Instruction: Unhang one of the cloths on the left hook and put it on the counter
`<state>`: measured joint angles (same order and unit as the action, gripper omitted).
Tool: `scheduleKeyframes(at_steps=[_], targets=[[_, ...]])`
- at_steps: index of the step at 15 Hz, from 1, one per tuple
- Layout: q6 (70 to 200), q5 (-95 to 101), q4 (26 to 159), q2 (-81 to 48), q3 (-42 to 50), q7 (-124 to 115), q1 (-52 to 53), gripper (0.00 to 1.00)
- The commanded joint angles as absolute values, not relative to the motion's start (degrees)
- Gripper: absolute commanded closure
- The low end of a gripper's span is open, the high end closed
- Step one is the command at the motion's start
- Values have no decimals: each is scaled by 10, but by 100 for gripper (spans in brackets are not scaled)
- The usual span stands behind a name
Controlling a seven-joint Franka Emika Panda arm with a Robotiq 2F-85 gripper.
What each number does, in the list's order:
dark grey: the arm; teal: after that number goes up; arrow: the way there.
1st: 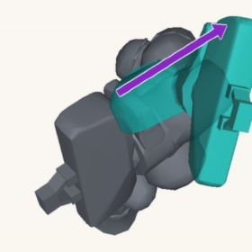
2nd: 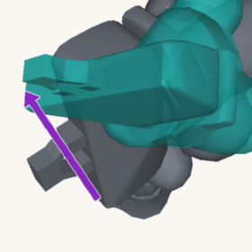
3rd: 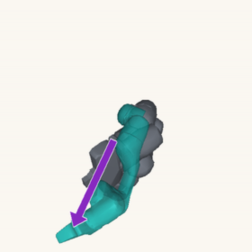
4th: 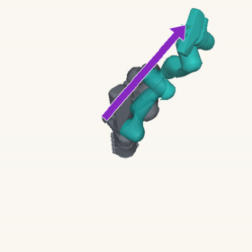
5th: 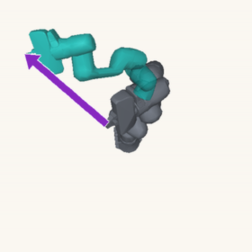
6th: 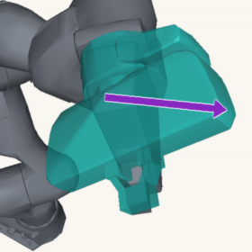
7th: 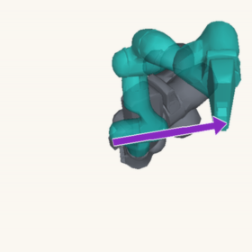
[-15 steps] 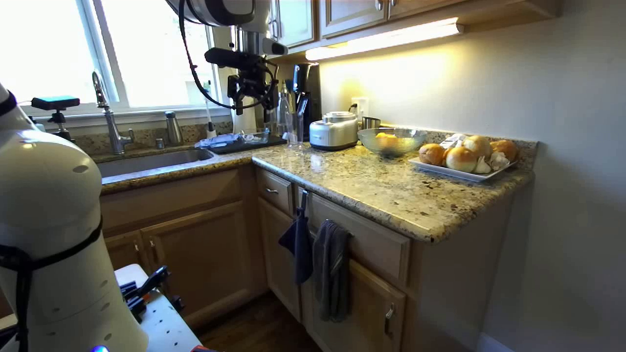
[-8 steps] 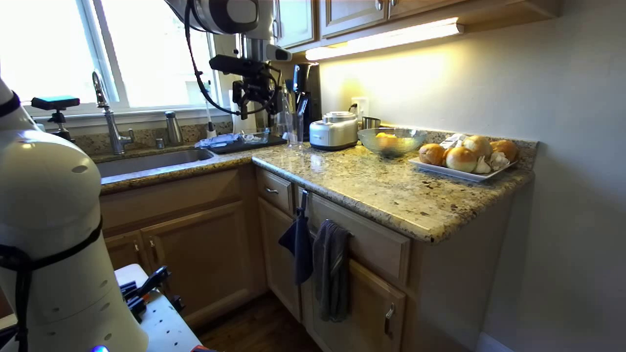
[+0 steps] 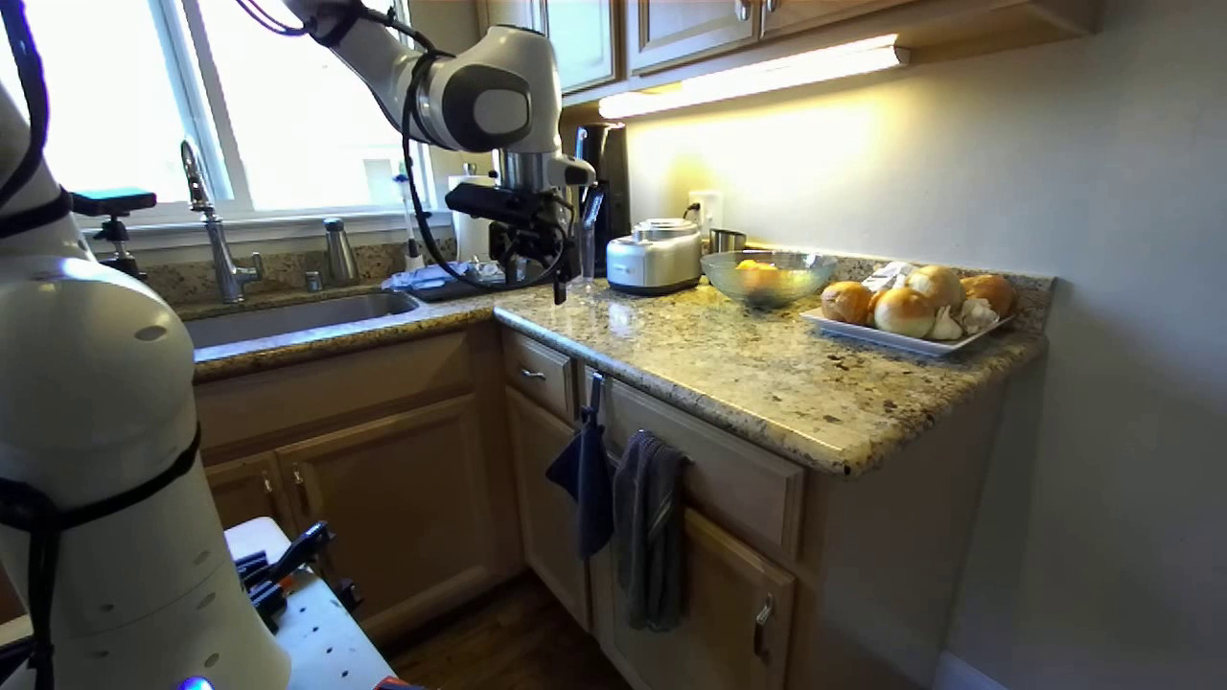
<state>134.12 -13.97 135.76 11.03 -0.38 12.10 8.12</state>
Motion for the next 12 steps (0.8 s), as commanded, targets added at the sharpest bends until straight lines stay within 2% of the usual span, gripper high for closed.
scheduleKeyframes(at_steps=[1, 6, 12], targets=[[1344, -138, 1360, 103, -11, 119, 73, 0], [1346, -135, 1362, 92, -12, 112, 71, 0], [1490, -146, 1415, 34, -23, 94, 71, 0]])
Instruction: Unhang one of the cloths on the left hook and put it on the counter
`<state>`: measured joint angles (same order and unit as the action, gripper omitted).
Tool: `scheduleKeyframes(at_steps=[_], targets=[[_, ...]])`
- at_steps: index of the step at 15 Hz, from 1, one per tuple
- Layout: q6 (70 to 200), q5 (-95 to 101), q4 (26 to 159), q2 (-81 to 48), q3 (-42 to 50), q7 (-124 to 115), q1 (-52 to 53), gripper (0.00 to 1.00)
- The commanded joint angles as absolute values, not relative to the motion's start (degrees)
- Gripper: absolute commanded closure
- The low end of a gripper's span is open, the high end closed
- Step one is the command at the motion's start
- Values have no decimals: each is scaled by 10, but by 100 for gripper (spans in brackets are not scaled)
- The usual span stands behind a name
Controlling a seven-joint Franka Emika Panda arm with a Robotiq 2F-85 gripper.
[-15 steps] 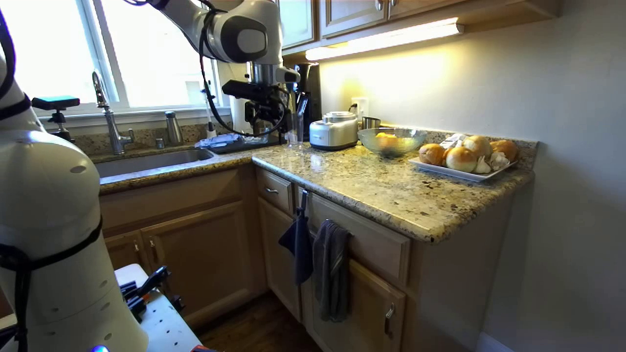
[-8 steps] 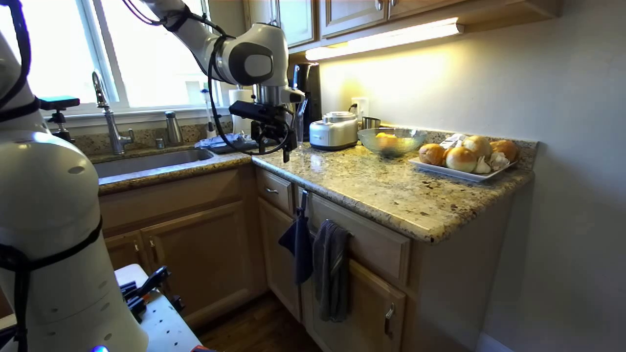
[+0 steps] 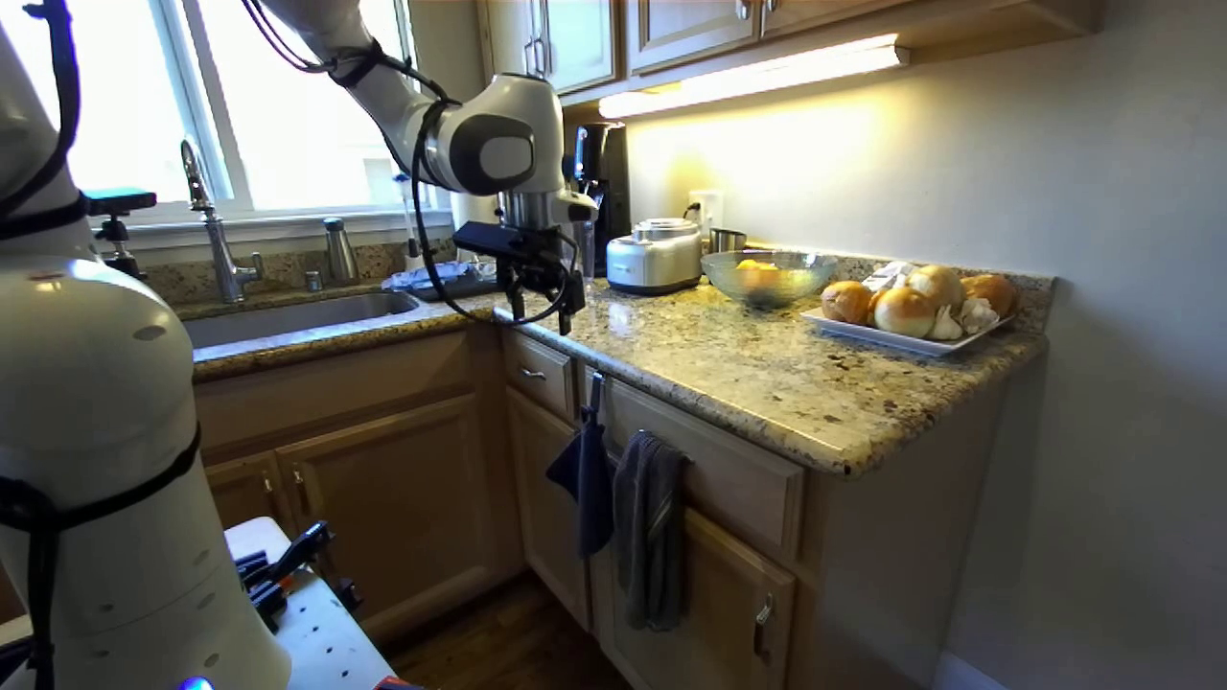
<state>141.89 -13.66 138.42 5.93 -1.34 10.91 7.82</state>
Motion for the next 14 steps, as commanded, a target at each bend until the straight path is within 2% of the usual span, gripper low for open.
scheduleKeyframes(at_steps=[1, 8, 14], targets=[[1522, -147, 1425, 21, -25, 86, 70, 0], [1685, -163, 1464, -57, -44, 72, 63, 0], [1661, -146, 1451, -77, -53, 53, 50, 0]])
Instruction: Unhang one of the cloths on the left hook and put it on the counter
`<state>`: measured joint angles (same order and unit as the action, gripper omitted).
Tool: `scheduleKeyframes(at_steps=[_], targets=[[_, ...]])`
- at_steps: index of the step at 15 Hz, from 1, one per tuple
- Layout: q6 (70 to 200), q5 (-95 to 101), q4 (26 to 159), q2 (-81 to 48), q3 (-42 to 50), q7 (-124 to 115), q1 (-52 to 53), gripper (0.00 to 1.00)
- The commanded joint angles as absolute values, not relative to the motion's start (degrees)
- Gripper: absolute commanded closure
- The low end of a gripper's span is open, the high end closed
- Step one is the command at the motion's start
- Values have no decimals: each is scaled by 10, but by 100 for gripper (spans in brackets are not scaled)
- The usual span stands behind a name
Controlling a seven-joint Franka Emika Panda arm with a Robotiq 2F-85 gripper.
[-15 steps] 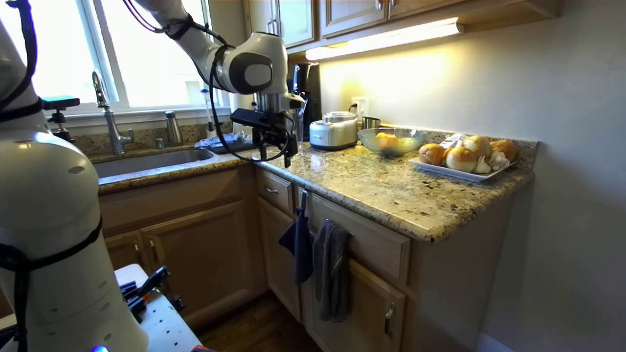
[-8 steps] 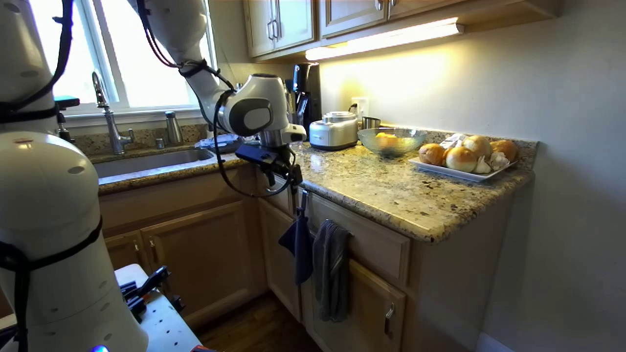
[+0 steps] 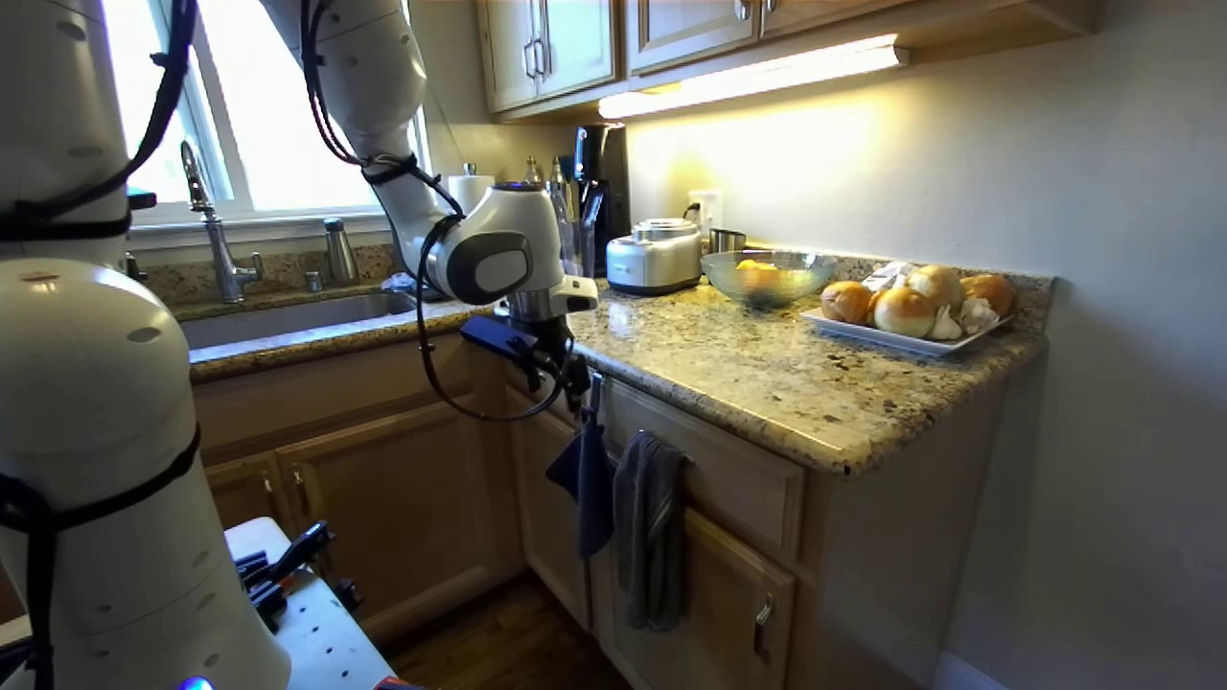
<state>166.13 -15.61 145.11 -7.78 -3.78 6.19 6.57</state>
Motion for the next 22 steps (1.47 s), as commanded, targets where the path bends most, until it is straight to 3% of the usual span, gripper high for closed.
scheduleKeyframes(at_steps=[1, 8, 14, 22], targets=[[1661, -146, 1451, -78, -52, 52, 49, 0], [1715, -185, 1453, -132, -90, 77, 33, 0], [1843, -152, 1462, -200, -145, 55, -14, 0], [1866, -93, 1452, -229, -125, 19, -7, 0]])
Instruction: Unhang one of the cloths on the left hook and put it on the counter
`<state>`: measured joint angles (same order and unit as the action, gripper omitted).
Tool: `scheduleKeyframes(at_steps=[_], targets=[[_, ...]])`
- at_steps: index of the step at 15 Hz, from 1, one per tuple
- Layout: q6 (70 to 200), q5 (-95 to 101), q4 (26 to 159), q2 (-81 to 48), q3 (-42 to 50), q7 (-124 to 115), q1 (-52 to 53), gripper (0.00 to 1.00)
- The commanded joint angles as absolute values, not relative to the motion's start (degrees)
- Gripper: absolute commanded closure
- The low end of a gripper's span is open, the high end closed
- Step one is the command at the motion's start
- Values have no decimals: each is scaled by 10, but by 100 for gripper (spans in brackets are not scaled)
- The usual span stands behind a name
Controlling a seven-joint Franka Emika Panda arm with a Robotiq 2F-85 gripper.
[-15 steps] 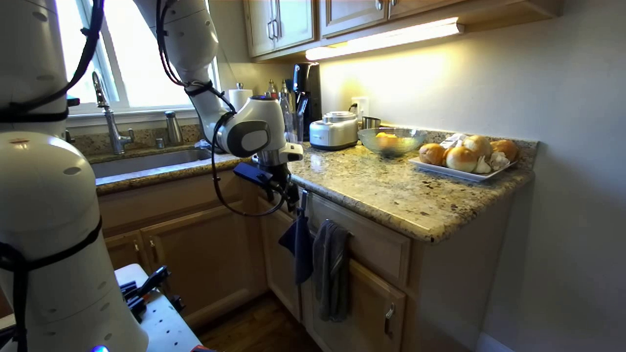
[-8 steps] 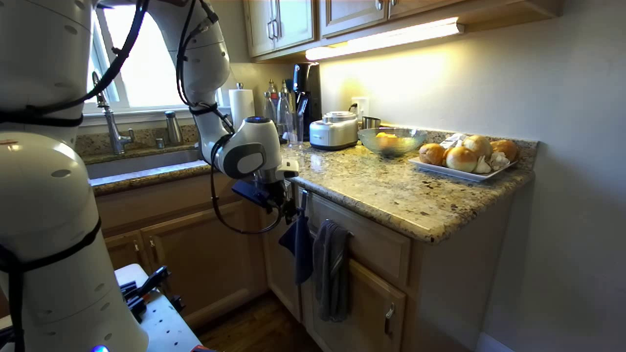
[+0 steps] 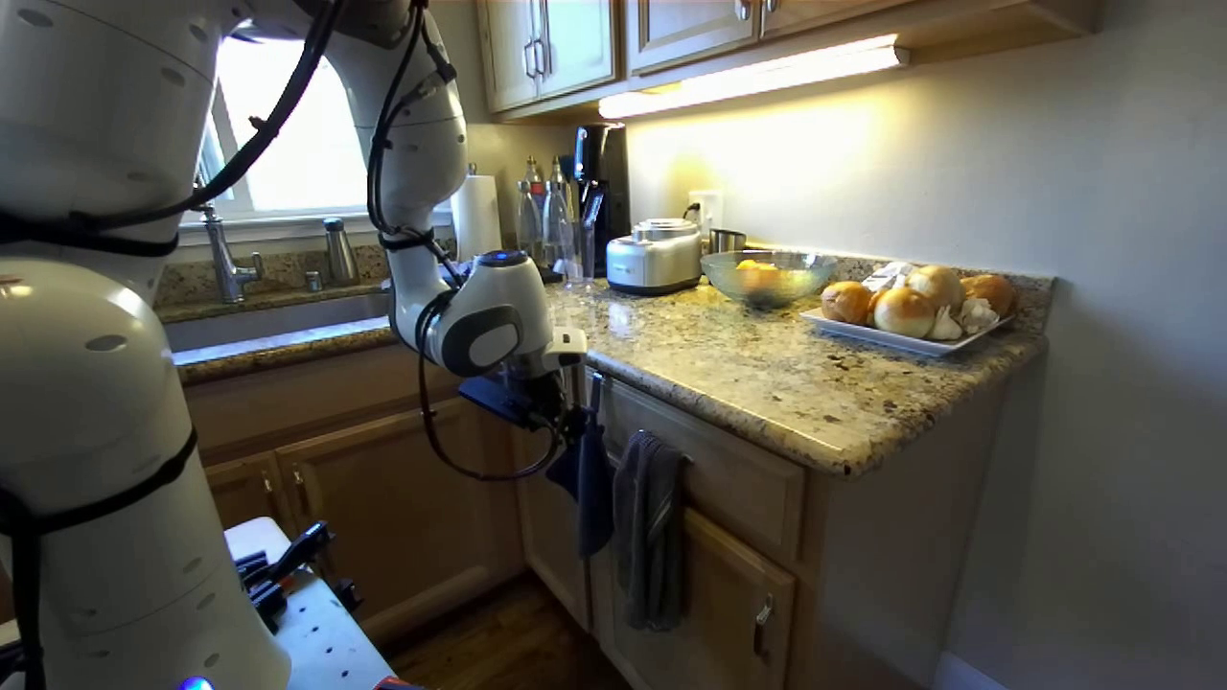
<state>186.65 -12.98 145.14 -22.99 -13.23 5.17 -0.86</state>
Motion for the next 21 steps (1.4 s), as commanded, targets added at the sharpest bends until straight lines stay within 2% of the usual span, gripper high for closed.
scheduleKeyframes(at_steps=[1, 14, 15, 16, 21], targets=[[1876, -86, 1448, -240, -125, 20, -7, 0], [1962, -48, 1354, -380, -57, 7, 40, 0], [1963, -47, 1346, -386, -58, 7, 40, 9], [1963, -47, 1339, -393, -60, 7, 38, 27], [1966, -44, 1322, -403, -64, 7, 37, 61]])
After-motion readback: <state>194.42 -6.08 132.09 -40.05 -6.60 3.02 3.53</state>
